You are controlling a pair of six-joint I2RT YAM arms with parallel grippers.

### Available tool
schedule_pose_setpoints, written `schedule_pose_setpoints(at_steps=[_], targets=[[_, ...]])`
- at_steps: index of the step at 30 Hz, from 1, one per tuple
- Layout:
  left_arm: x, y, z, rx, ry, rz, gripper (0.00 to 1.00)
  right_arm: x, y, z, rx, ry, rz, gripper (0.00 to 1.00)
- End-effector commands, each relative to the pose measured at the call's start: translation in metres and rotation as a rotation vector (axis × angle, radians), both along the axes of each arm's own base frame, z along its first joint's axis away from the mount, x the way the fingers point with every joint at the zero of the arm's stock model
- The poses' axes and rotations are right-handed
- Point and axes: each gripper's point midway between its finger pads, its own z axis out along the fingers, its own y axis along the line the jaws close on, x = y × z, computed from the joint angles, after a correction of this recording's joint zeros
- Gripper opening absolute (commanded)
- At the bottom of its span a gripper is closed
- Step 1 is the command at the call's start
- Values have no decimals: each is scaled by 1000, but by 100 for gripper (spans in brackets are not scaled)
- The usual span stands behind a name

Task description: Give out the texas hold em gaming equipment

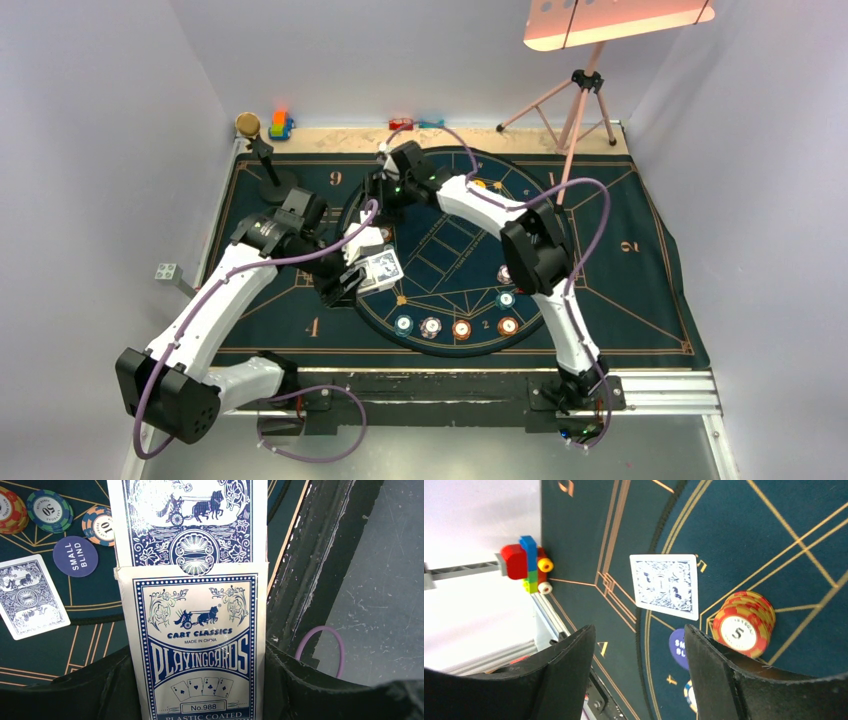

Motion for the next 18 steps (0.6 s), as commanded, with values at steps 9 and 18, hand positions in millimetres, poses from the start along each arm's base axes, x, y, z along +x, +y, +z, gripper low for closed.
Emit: schedule_pose_setpoints(at_steps=[9,18], targets=[[10,-5,11,-36,-57,7,16,-4,-110,161,179,-272,-122,87],[22,-9,13,-42,-74,29,16,-84,-119,171,301,-255,25,93]])
